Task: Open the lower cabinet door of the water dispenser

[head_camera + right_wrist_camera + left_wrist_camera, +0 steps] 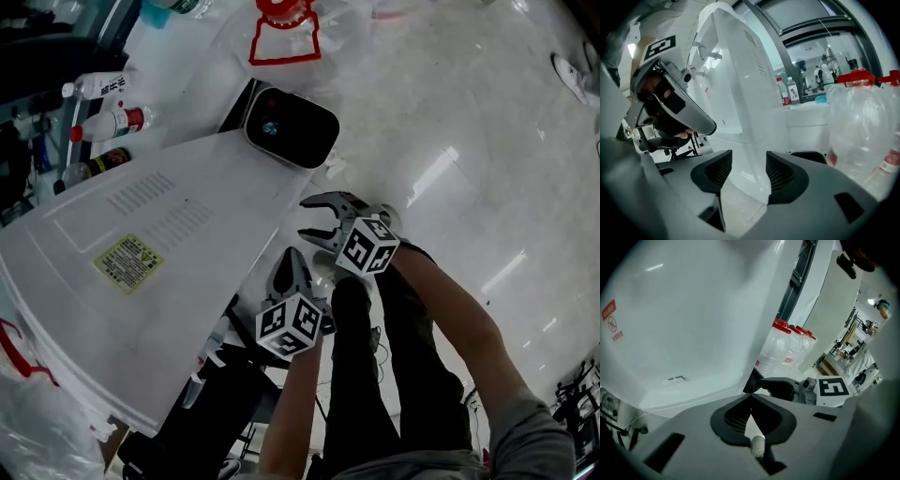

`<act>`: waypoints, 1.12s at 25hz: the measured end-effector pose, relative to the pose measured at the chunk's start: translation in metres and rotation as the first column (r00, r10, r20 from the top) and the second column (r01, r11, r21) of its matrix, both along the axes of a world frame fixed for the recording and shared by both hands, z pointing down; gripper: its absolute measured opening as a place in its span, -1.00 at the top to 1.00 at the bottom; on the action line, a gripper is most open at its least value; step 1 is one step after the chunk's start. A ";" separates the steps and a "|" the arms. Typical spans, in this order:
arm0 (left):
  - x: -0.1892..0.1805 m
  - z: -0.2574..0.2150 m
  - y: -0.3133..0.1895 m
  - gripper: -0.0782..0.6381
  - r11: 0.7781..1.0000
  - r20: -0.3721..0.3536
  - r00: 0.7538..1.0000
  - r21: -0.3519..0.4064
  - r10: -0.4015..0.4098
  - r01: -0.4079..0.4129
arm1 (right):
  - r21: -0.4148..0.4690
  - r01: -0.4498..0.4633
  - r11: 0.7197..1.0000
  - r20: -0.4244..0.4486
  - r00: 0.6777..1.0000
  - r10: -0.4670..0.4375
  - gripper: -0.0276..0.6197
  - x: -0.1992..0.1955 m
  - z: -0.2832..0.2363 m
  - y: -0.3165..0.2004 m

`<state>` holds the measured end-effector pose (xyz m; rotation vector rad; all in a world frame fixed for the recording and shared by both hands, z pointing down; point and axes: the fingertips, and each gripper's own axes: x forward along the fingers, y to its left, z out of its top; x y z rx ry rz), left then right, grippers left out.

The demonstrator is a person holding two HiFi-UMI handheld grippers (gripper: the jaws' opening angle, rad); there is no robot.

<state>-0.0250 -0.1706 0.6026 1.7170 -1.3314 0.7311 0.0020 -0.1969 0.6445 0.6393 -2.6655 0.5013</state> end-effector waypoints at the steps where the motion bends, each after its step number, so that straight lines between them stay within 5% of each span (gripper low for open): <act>1: -0.001 0.003 0.000 0.75 1.000 0.005 1.000 -0.002 0.001 -0.001 | 0.006 0.006 1.000 -0.004 1.000 -0.006 0.26 -0.003 0.005 -0.004; 13: -0.006 0.015 0.008 0.75 1.000 0.012 1.000 -0.030 -0.005 0.005 | 0.089 0.061 0.994 -0.066 0.996 -0.055 0.06 -0.032 0.038 -0.029; 28: -0.015 0.025 0.027 0.75 0.997 0.009 0.999 -0.071 -0.036 0.037 | 0.078 0.049 0.996 -0.050 0.998 -0.046 0.17 -0.036 0.040 -0.026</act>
